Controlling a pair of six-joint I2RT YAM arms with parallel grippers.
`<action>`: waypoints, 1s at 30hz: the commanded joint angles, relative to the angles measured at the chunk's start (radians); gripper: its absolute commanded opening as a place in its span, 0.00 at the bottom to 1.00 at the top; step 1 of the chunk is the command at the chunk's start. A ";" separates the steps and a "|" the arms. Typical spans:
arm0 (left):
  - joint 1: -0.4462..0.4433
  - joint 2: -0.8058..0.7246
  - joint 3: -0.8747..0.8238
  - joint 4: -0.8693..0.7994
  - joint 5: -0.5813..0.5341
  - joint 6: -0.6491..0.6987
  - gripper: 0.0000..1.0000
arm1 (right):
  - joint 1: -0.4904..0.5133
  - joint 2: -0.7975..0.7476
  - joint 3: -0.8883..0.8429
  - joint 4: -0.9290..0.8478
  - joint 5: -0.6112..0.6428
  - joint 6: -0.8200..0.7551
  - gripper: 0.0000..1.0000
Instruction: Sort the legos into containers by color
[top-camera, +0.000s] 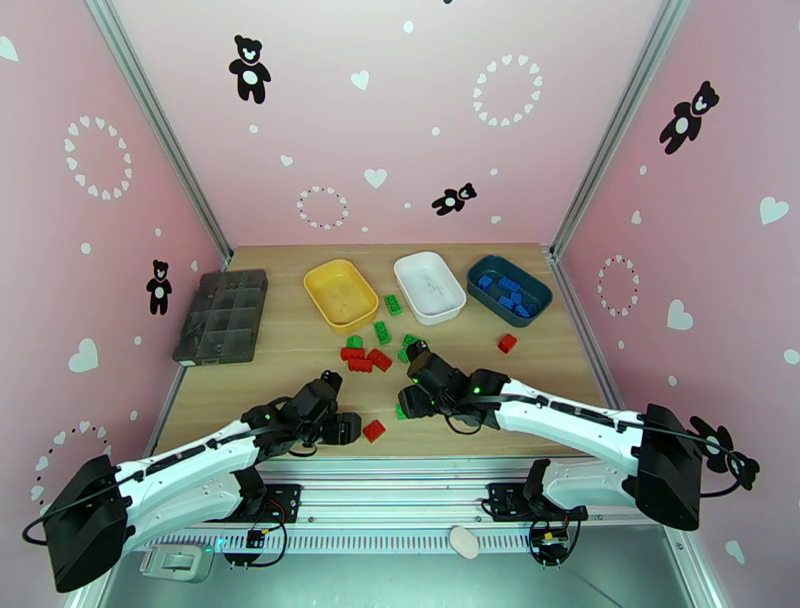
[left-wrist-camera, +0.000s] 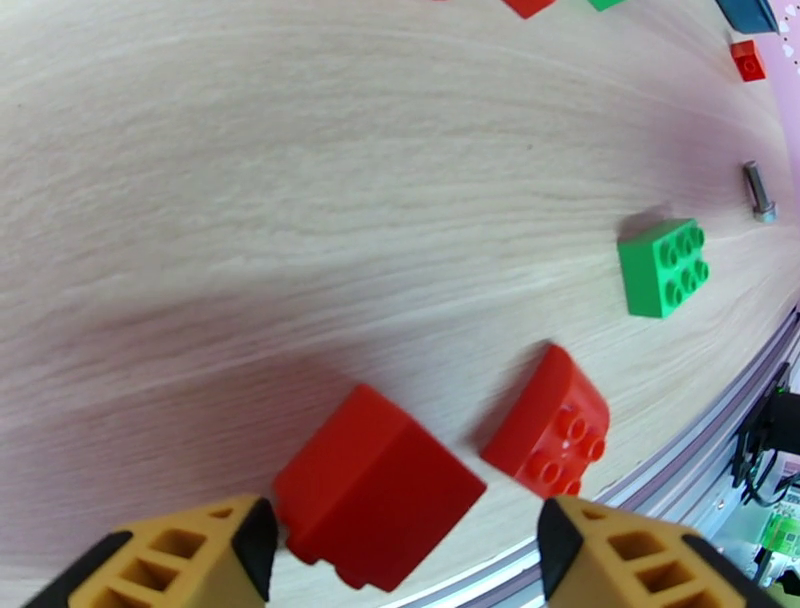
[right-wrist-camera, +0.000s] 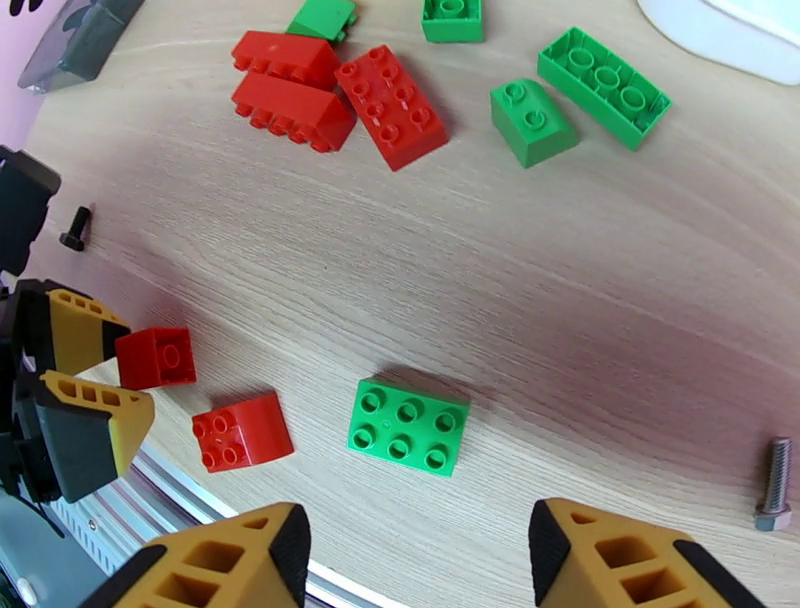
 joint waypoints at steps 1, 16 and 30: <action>-0.024 -0.022 -0.001 -0.043 -0.047 -0.034 0.74 | 0.003 -0.001 0.025 -0.009 0.022 0.013 0.61; -0.036 0.130 0.076 -0.068 -0.183 -0.033 0.68 | 0.004 -0.035 0.016 -0.009 0.023 0.021 0.59; -0.045 0.212 0.158 -0.118 -0.211 -0.001 0.38 | 0.004 -0.027 0.014 -0.009 0.037 0.024 0.58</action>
